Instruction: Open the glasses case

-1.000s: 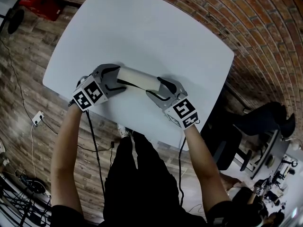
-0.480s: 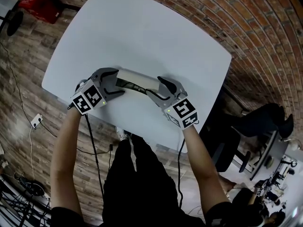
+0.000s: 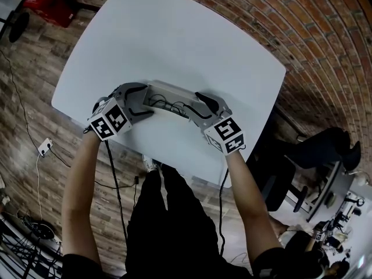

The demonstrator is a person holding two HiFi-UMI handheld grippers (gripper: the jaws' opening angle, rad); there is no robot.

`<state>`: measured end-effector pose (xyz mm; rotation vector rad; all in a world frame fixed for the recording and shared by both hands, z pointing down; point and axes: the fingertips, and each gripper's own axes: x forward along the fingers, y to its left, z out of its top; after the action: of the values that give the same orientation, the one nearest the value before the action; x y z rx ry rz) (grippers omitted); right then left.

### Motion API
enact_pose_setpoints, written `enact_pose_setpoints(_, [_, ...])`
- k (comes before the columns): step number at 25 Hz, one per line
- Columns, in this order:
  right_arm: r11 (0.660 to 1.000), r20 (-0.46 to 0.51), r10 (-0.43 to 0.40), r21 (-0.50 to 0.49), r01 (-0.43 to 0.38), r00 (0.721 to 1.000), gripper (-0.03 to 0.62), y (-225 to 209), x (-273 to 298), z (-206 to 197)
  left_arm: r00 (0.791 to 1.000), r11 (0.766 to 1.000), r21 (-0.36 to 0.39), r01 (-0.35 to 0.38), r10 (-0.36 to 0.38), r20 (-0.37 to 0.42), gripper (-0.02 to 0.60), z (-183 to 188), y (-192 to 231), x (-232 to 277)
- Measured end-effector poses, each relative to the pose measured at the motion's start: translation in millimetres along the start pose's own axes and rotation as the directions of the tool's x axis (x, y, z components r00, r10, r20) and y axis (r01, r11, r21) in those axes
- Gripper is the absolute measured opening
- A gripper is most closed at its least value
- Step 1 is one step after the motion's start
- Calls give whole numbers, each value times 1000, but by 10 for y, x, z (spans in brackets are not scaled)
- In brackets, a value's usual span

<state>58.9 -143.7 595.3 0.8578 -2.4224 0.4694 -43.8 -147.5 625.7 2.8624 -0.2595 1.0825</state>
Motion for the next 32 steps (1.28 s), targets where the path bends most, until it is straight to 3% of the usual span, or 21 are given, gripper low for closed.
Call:
enact_pose_setpoints(13, [993,19,-105,48,104,994,170,-286,-8,41,1000,1000,29,-10,10,-20,327,-22,-18,19])
enact_pose_setpoints(32, [993,3,-106,43,105,994,166,-188,-71,-25,1000,999,40,-29,29,-7,327,-34,-15,5])
